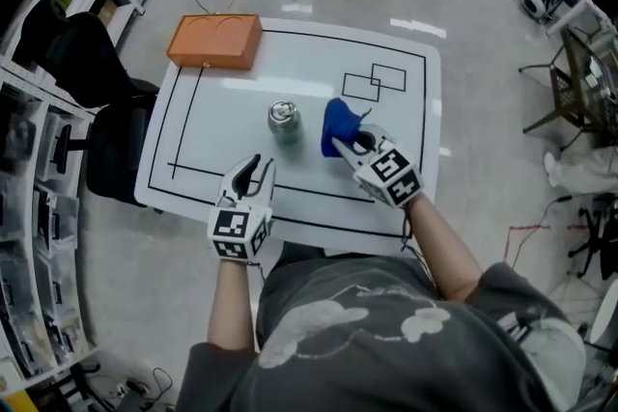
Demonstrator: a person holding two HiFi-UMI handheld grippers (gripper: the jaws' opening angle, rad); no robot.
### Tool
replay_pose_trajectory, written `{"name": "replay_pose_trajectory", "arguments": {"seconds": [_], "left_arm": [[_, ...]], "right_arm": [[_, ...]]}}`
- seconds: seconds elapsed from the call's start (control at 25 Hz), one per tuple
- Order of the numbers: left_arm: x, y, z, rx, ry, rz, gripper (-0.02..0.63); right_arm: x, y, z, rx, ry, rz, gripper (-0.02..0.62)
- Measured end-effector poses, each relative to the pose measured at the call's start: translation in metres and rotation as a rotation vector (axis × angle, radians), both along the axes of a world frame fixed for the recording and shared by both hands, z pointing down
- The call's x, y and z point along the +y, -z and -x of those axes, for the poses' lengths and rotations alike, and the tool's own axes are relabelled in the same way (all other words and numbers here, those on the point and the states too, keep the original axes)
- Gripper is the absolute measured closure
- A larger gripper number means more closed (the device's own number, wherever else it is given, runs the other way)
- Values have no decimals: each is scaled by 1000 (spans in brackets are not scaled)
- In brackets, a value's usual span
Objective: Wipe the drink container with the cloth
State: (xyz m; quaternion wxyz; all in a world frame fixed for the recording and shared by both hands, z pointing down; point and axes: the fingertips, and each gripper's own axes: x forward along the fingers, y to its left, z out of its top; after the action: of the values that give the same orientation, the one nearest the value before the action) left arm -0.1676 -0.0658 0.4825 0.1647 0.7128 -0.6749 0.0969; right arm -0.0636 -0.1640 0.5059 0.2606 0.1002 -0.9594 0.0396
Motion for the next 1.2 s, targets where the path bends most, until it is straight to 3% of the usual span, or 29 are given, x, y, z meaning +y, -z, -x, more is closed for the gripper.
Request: {"name": "replay_pose_trajectory", "arguments": {"seconds": [0.24, 0.4, 0.84, 1.2], "left_arm": [[-34, -19, 3, -47, -192, 71, 353], [-60, -28, 8, -103, -276, 82, 299], [-92, -40, 5, -87, -399, 81, 290], [-91, -38, 6, -69, -489, 50, 293]], "right_arm": [[-8, 5, 14, 3, -33, 11, 551], [-7, 10, 26, 18, -20, -11, 551], [-5, 16, 47, 77, -17, -27, 551], [8, 15, 77, 117, 114, -48, 552]]}}
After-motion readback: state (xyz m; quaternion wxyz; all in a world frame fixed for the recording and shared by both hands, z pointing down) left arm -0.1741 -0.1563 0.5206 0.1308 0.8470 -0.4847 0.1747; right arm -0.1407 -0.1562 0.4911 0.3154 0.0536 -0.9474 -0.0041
